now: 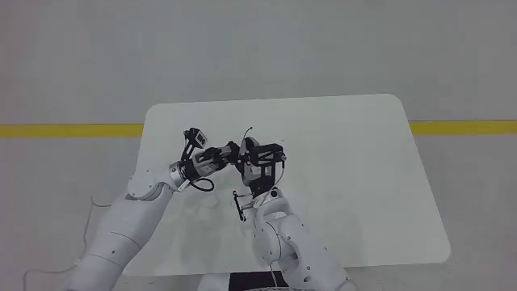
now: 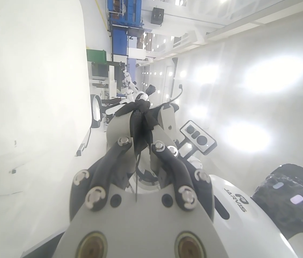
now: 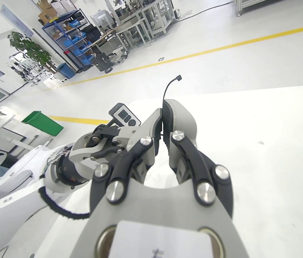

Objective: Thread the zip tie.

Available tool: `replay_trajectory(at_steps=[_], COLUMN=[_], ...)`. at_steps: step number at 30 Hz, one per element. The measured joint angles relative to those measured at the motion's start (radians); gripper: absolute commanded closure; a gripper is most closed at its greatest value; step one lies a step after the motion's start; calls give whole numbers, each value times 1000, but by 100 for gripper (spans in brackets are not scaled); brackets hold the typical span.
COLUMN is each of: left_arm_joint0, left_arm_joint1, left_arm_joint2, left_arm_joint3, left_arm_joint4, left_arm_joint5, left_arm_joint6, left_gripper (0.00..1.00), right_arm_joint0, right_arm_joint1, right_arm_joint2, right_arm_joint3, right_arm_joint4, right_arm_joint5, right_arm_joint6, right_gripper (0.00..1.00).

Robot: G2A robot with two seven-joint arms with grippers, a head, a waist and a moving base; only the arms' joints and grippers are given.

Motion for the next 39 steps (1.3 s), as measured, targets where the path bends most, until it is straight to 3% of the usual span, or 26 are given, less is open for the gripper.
replay_trajectory(at_steps=[33,35,38,39], left_arm_joint0=[6,7,7,8], left_arm_joint1=[-10,-10,-11,-11], left_arm_joint2=[-18,-20,-22,-23], left_arm_joint3=[-7,-7,-7,-7], left_arm_joint4=[-13,-12,-11,-11], left_arm_joint5=[0,0,0,0], left_arm_joint6=[-7,-6,-5,-5], left_gripper=[100,100,100,100], right_arm_joint0=[-1,-2,-1,-1], right_arm_joint1=[4,4,4,4], right_arm_joint2=[2,2,2,2], right_arm_joint3=[-7,-7,-6,-6], right_arm_joint4=[-17,-15,-14,-14], right_arm_joint5=[2,4,7,9], right_arm_joint6=[-5,-7,-12,-13], right_gripper=[100,71,51,39])
